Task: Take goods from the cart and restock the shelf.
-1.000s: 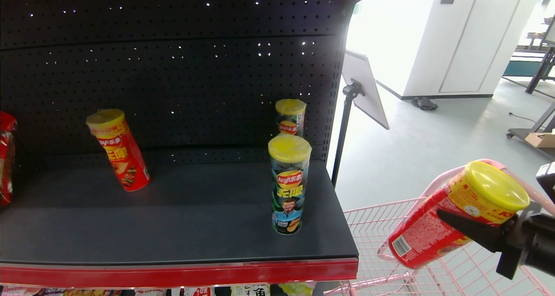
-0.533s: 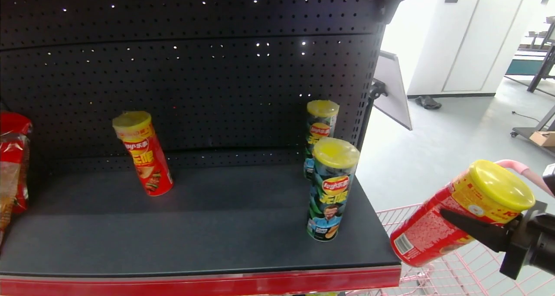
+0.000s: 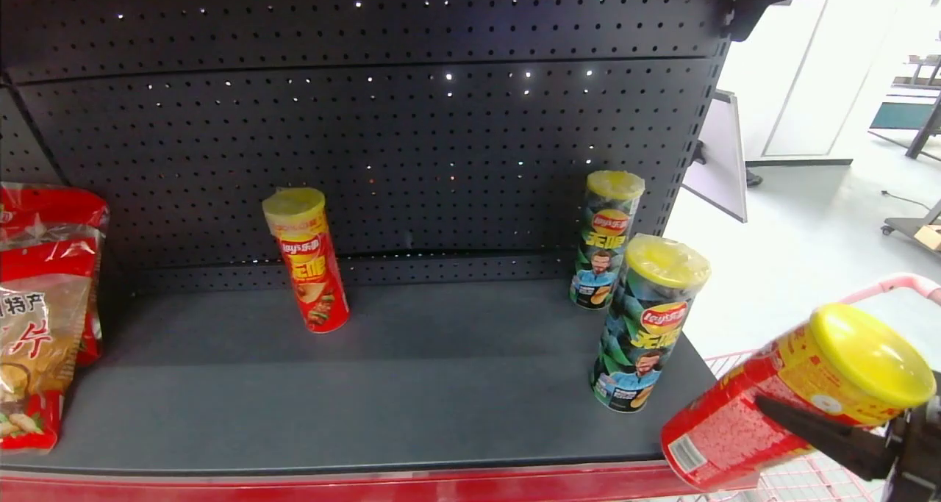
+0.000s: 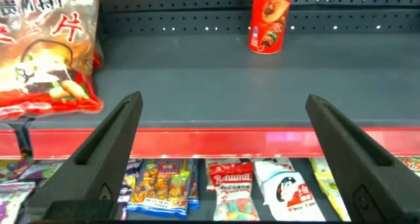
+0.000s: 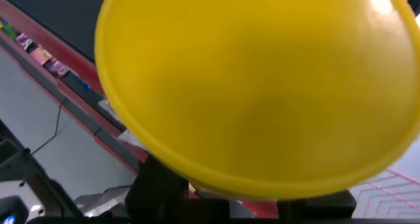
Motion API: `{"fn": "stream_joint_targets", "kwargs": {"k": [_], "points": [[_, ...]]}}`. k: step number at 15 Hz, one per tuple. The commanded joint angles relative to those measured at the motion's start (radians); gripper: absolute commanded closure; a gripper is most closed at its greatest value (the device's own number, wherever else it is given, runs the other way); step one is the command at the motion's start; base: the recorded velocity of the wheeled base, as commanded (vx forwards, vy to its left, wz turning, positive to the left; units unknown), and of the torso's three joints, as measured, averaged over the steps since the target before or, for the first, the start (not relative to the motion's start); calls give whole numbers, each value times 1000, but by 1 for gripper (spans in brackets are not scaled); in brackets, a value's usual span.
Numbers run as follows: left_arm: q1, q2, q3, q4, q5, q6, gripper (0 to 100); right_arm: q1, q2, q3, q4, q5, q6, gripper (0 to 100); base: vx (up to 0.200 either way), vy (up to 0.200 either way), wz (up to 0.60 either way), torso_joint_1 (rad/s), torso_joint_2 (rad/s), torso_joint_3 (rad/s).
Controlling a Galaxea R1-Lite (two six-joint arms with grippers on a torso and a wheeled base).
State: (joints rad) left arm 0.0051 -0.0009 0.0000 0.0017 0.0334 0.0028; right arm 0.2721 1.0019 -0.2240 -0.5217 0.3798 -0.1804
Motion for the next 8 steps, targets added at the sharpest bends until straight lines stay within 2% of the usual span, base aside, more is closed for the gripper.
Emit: {"fn": "stream_joint_targets", "kwargs": {"k": [1,3,8], "points": [[-1,1,0,0,0,0,0,38,-131,-1,121,-4,-16,100,0,0,0,0,0,0],[-1,1,0,0,0,0,0,39,-144,-5,150,-12,-22,100,0,0,0,0,0,0],[-1,1,0,0,0,0,0,182,-94,-61,164,-114,-27,100,0,0,0,0,0,0]]}}
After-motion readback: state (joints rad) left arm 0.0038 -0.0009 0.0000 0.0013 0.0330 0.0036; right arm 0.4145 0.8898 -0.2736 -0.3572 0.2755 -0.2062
